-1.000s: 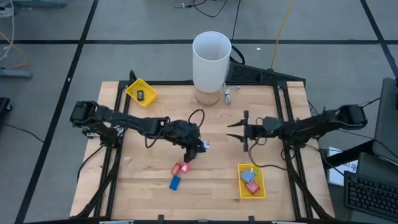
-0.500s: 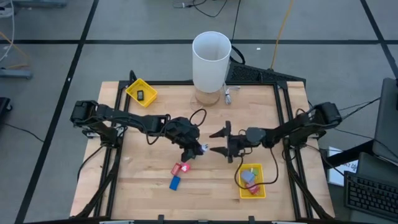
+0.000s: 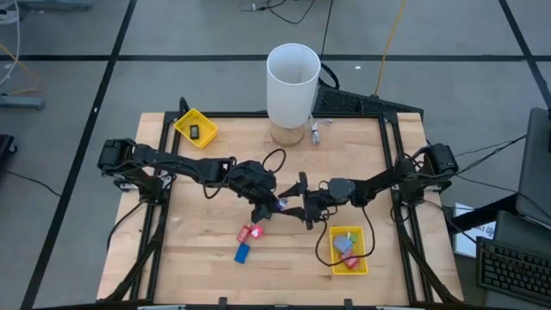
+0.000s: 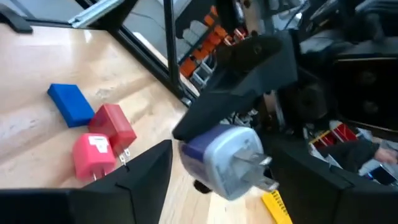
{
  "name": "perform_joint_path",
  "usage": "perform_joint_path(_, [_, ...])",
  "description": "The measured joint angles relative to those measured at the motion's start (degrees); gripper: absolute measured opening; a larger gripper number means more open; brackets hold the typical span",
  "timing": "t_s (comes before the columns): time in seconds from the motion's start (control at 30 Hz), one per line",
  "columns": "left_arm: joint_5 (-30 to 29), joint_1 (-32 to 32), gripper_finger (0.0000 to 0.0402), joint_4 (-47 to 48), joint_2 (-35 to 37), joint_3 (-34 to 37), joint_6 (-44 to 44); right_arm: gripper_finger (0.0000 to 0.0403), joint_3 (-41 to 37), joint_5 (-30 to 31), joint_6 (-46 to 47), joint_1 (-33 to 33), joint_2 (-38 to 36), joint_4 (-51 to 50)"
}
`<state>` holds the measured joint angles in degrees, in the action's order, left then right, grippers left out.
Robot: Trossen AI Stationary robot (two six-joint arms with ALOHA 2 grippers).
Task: Pick & Place Office items
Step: Put the violet charger adapter into the bottom yellow bin
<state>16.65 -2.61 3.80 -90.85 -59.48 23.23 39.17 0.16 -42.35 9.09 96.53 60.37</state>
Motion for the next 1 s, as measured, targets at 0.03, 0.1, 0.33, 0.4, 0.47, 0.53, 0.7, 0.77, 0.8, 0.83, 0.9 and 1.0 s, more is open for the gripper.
perform_joint_path(0.03, [0.02,-0.02,0.013,0.02,0.02,0.02,0.0,0.0248,0.09,-0.41,-0.28,-0.01,-0.01,0.15])
perform_joint_path(0.1, [0.01,-0.01,0.013,0.1,0.02,0.02,0.01,0.0241,0.1,-1.23,-0.36,0.04,-0.06,0.31])
perform_joint_path(0.33, [0.36,0.0,0.013,-0.7,0.02,0.02,0.0,0.0198,0.1,-1.98,-0.58,0.04,-0.11,0.74])
perform_joint_path(0.4, [0.47,0.0,0.013,-0.83,0.02,0.02,0.02,0.0187,0.1,-2.04,-0.62,0.06,-0.11,0.76])
perform_joint_path(0.47, [0.51,0.02,0.013,-0.88,0.02,0.02,0.02,0.0176,0.1,-2.02,-0.66,0.04,-0.15,0.73])
perform_joint_path(0.53, [0.57,0.01,0.013,-0.88,0.02,0.04,0.01,0.0167,0.1,-2.03,-1.06,0.06,-0.13,0.71])
perform_joint_path(0.7, [0.57,0.02,0.0138,-0.9,0.02,0.1,-0.05,0.0145,0.1,-2.06,-1.9,0.06,-0.14,0.53])
perform_joint_path(0.77, [0.44,0.0,0.0154,-0.91,0.02,0.13,-0.07,0.0137,0.1,-2.1,-1.88,0.08,-0.15,0.54])
perform_joint_path(0.8, [0.39,0.02,0.0163,-1.08,0.02,0.13,-0.2,0.0135,0.1,-2.14,-1.87,0.08,-0.15,0.5])
perform_joint_path(0.83, [0.25,0.06,0.0172,-1.14,0.02,0.13,-0.54,0.0132,0.1,-2.19,-1.79,0.08,-0.13,0.45])
perform_joint_path(0.9, [0.12,0.07,0.0185,-1.16,0.02,0.13,-0.91,0.0125,0.1,-2.21,-1.79,0.08,-0.13,0.21])
perform_joint_path(1.0, [-0.22,0.1,0.02,-1.15,0.02,0.13,-1.77,0.0103,0.1,-2.31,-1.88,0.1,-0.13,-0.38])
